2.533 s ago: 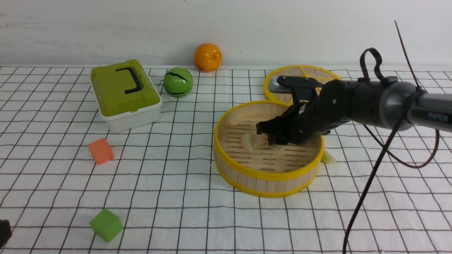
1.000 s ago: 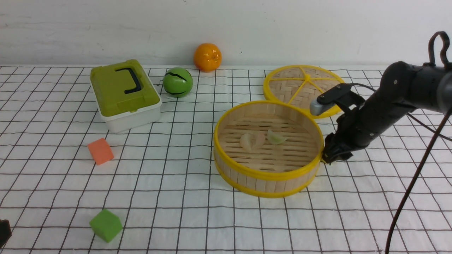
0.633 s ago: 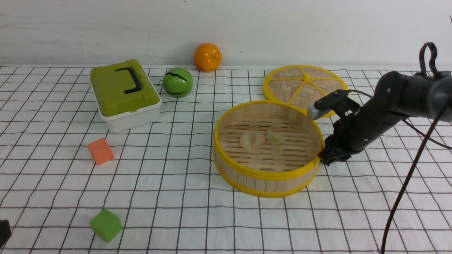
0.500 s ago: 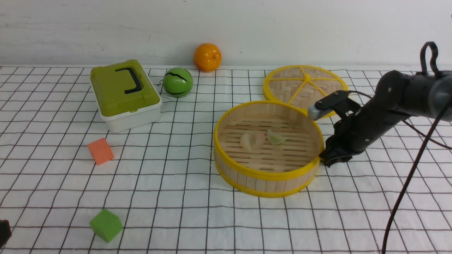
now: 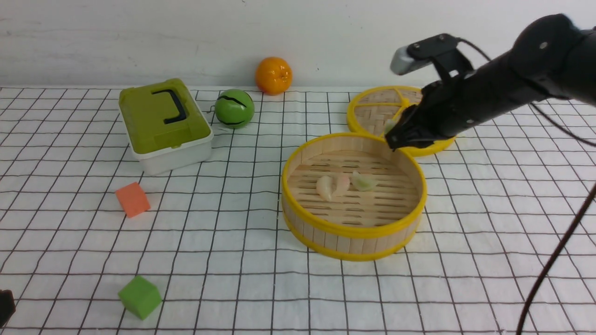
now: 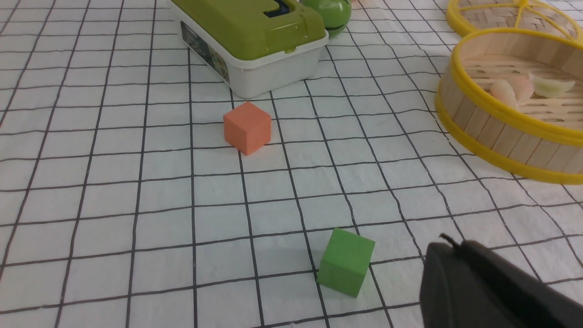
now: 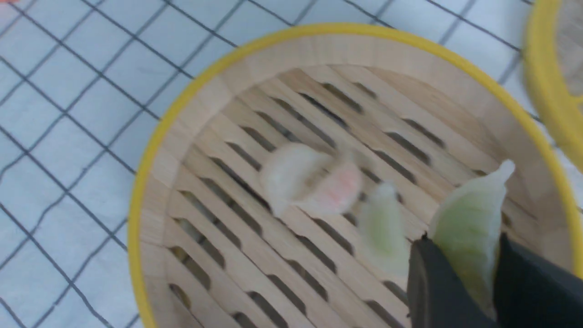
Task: Put the dumplings into the steamer on the table with the white tablecloth.
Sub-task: 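Place the dumpling in the bamboo steamer basket with the right gripper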
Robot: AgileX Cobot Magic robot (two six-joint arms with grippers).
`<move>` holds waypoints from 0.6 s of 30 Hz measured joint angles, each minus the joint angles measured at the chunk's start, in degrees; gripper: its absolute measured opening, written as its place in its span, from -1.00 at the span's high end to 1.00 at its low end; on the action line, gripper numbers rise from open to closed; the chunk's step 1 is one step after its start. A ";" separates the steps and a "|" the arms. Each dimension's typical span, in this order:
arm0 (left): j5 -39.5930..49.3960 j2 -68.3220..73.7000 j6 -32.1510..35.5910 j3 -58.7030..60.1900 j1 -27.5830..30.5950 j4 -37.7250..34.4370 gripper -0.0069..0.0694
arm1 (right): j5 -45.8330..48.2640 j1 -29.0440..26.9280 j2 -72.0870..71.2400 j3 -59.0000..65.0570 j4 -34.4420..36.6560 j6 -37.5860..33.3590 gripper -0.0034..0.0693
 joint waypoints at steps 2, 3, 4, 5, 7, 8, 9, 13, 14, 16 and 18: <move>0.00 0.00 0.00 0.00 0.00 0.00 0.81 | -2.29 0.59 2.40 0.00 0.85 -0.76 0.53; 0.00 0.00 0.00 0.00 0.00 0.00 0.81 | -4.19 0.70 3.67 0.00 1.09 -0.81 0.53; 0.00 0.00 0.00 0.00 0.00 0.00 0.81 | -5.17 0.70 4.62 0.00 1.15 -0.88 0.53; 0.00 0.00 0.00 0.00 0.00 0.00 0.81 | -7.01 0.62 5.92 0.00 1.15 -0.87 0.53; 0.00 0.00 0.00 0.00 0.00 0.00 0.81 | -8.63 0.59 7.01 0.00 1.30 -0.98 0.53; 0.00 0.00 0.00 0.00 0.00 0.00 0.81 | -9.57 0.52 7.99 0.00 1.70 -0.98 0.53; 0.00 0.00 0.00 0.00 0.00 0.00 0.81 | -9.88 0.52 8.50 0.00 1.98 -0.98 0.53; 0.00 0.00 0.00 0.00 0.00 0.00 0.81 | -10.14 0.52 10.06 0.00 3.04 -0.41 0.53; 0.00 0.00 0.00 0.00 0.00 0.00 0.81 | -10.14 0.52 10.19 0.00 3.16 0.16 0.53; 0.00 0.00 0.00 0.00 0.00 0.00 0.81 | -9.79 0.52 10.32 0.00 3.21 1.04 0.53; 0.00 0.00 0.00 0.00 0.00 0.00 0.81 | -8.22 0.52 10.44 0.00 3.21 2.26 0.53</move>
